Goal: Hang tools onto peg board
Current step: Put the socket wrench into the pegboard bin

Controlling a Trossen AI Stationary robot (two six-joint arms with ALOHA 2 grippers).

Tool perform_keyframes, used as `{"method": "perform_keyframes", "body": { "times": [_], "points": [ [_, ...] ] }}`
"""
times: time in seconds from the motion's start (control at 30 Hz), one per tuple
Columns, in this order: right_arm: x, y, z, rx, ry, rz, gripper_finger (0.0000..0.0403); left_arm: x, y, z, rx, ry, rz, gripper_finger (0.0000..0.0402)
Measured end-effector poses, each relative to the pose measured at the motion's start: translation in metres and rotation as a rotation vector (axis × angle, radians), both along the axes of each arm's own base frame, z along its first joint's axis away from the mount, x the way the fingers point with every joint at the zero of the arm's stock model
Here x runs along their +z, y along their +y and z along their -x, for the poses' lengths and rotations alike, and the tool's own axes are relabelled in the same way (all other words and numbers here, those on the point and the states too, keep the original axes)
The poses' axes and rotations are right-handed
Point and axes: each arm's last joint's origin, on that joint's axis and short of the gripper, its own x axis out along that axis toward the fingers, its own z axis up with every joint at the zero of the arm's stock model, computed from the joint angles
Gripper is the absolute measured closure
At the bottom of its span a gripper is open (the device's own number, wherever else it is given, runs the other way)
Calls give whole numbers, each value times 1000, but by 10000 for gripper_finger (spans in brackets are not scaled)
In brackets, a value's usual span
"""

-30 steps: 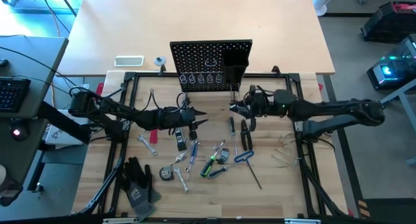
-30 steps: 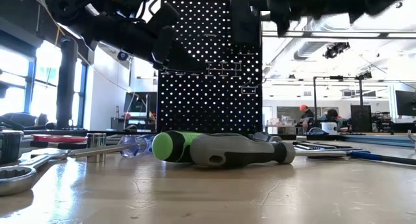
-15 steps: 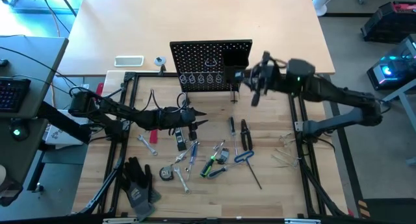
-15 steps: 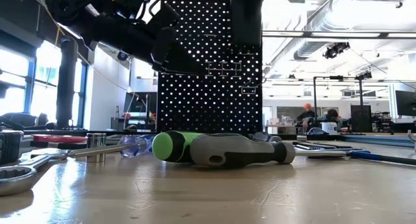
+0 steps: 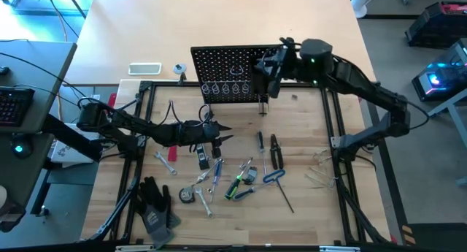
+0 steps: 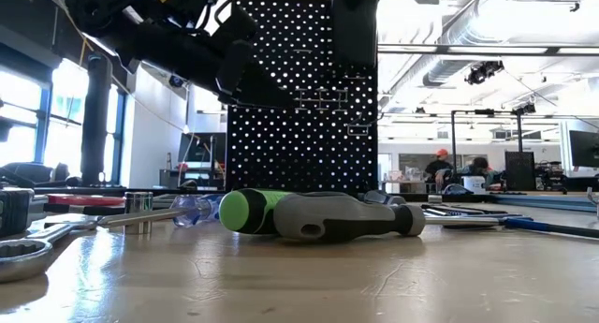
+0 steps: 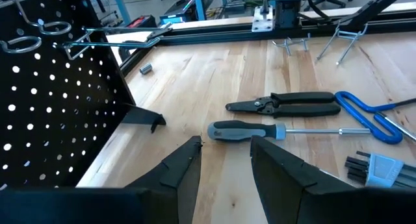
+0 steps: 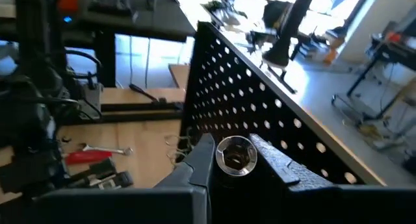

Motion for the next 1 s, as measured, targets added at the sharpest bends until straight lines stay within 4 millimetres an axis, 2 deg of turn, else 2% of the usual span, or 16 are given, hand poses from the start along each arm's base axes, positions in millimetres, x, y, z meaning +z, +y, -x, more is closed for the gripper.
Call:
{"method": "perform_keyframes", "body": {
  "times": [0.13,0.37,0.7,1.0],
  "points": [
    [0,-9,3,-42,49,-30,349,0,0,0,0,0,0,275],
    [-5,-22,11,-97,87,-83,325,0,0,0,0,0,0,275],
    [-6,-23,12,-45,91,-105,317,0,0,0,5,-5,14,275],
    [-5,-23,12,-64,90,-97,243,0,0,0,6,-5,15,275]
  ]
}}
